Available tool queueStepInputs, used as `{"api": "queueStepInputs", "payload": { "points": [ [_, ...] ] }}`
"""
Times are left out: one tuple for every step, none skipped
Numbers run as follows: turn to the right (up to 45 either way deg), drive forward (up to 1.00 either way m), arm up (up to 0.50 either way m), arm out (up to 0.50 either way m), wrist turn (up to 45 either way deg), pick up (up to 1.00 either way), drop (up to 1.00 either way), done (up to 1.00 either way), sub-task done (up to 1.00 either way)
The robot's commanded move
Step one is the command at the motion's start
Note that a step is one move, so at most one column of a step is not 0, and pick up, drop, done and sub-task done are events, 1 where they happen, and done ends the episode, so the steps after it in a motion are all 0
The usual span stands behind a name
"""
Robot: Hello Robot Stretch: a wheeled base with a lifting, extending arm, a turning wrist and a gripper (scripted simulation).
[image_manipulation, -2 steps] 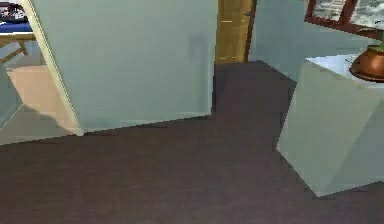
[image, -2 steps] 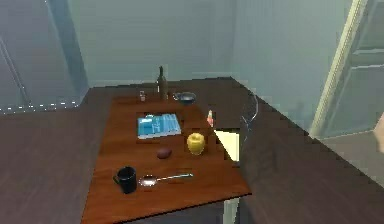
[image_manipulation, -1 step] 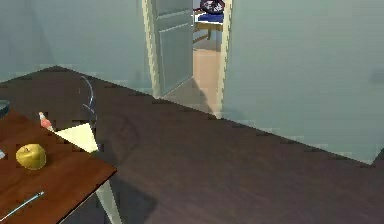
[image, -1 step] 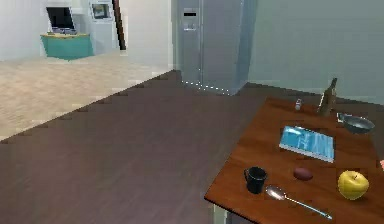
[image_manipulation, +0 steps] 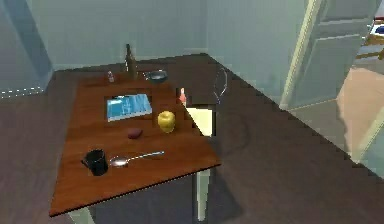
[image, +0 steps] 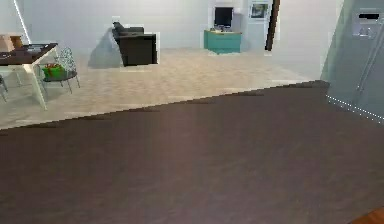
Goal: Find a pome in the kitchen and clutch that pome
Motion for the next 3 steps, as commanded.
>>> {"api": "queueStepInputs", "payload": {
  "points": [
    [45.0,0.0,0.0,0.0,0.0,0.0,0.0,0.0,0.0],
    [30.0,0.0,0.0,0.0,0.0,0.0,0.0,0.0,0.0],
    [0.0,0.35,0.0,0.0,0.0,0.0,0.0,0.0,0.0]
  ]
}}
